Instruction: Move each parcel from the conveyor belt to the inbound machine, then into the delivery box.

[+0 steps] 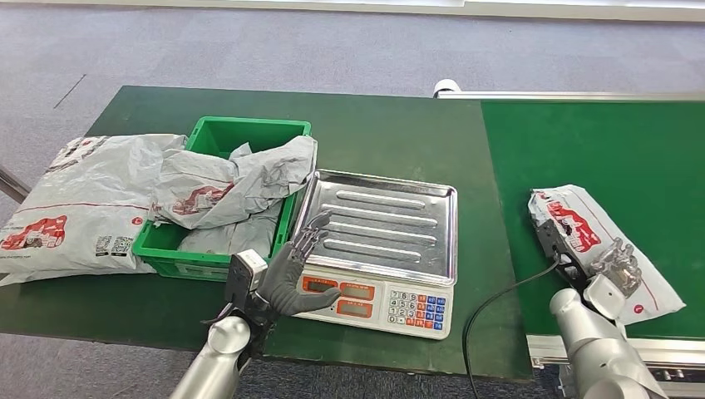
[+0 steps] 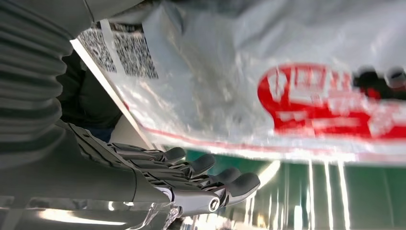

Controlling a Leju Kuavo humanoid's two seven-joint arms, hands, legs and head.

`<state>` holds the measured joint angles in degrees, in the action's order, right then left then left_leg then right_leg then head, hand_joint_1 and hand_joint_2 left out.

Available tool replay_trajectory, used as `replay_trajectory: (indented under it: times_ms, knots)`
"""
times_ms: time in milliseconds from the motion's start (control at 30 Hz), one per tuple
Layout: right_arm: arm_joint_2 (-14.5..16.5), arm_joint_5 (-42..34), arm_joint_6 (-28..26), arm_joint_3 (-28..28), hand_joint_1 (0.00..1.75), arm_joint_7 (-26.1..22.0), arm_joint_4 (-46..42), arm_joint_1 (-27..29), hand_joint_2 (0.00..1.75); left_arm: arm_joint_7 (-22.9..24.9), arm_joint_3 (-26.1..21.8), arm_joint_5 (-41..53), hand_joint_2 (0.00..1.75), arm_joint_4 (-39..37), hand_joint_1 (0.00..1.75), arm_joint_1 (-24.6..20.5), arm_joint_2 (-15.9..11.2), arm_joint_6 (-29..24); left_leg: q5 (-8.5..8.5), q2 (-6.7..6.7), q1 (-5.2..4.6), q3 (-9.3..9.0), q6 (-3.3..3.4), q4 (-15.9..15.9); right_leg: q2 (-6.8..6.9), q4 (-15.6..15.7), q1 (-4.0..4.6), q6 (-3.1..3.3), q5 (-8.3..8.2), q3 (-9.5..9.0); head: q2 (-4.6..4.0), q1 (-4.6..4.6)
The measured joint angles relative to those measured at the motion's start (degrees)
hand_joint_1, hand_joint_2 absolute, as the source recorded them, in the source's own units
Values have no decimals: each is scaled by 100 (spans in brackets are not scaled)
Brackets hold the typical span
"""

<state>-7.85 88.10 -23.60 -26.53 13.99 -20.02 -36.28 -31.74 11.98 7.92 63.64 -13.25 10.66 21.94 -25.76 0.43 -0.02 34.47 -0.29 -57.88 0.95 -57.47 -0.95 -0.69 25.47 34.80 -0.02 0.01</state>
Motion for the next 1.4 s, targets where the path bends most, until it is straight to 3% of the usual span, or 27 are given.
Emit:
replay_trajectory:
  times_ms: [500, 1033, 1067, 1100, 1167, 1200, 1233, 1400]
  knots:
    - [-2, -853, 1405, -368, 0, -355, 58, -60, 175, -141, 0, 37, 175, -244, 0, -111, -3, -5, 0, 1, 0, -3, 0, 0, -2, 0, 0, 0, 0, -1, 0, 0]
    - [3, -961, 1578, -520, 2, -482, 80, -122, 175, -186, 0, 38, 175, -302, 0, -118, -13, -27, 1, 1, 0, -6, 0, -1, -1, 0, 0, -1, -1, -7, 0, -1]
    - [5, -974, 1593, -521, 14, -499, 86, -128, 175, -187, 0, 38, 175, -302, 0, -118, -14, -35, 1, 1, 0, -6, 0, -1, -1, 0, 0, -1, -1, -7, 0, -1]
    - [7, -993, 1614, -522, 44, -519, 91, -134, 175, -187, 0, 38, 175, -302, 0, -118, -16, -40, 1, 1, 0, -6, 0, -1, -1, 0, 0, -1, -1, -7, 0, -1]
    - [10, -1046, 1668, -525, 127, -576, 101, -144, 175, -188, 0, 38, 175, -303, 0, -118, -18, -42, 1, 1, 0, -6, 0, 0, -1, 0, 0, -1, -1, -8, 0, 1]
    - [11, -1064, 1683, -526, 158, -608, 105, -148, 175, -189, 0, 38, 175, -303, 0, -118, -19, -43, 1, 1, 0, -6, 0, 0, -1, 0, 0, -1, -1, -8, 0, 1]
    - [11, -1075, 1690, -526, 172, -638, 109, -153, 175, -190, 0, 38, 175, -303, 0, -118, -20, -43, 1, 1, 0, -6, 1, 0, -1, 0, 0, -1, -1, -8, 0, 1]
    - [18, -994, 1575, -527, 175, -740, 113, -197, 175, -192, 0, 38, 175, -302, 0, -117, -24, -55, 1, 1, 0, -9, 0, 0, -4, 0, 0, -1, -1, -10, 0, 1]
